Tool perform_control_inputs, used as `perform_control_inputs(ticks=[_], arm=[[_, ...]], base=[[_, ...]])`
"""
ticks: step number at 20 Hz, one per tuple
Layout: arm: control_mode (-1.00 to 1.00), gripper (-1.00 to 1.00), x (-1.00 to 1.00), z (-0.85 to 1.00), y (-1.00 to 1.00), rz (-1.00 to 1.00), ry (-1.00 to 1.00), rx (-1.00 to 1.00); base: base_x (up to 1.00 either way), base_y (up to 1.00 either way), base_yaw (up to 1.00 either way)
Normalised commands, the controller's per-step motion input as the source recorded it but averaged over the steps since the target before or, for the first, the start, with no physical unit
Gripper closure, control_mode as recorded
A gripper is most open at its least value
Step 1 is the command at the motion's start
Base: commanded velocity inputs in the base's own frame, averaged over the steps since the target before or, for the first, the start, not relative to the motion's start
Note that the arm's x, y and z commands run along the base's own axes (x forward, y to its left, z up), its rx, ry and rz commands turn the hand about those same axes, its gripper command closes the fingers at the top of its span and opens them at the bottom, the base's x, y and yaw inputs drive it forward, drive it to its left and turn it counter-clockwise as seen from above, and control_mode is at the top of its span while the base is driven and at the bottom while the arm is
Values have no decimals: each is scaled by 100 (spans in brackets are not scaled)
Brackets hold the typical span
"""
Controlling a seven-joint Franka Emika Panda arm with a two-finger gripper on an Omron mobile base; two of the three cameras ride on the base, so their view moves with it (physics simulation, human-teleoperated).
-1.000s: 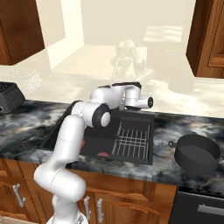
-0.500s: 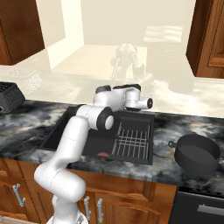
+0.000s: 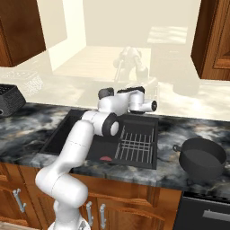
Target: Dump the sweet potato from the pot into the sink. Then turn on the water and wash the sweet potato. Then turn off the water and put the sweet potato back in the pot.
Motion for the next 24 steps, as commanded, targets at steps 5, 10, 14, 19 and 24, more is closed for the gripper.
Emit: perform_control_inputs(ticks=[5, 10, 14, 19, 24], arm=[[-100, 100, 3, -6, 0, 0, 0, 0], [-100, 100, 0, 0, -22, 0, 0, 2], [-100, 100, 0, 0, -46, 0, 1, 3], [-100, 100, 0, 0, -65, -2, 2, 4], [-100, 100, 0, 0, -74, -4, 2, 3]], base=[[0, 0, 0], [0, 0, 0], [0, 0, 0], [0, 0, 0], [0, 0, 0]])
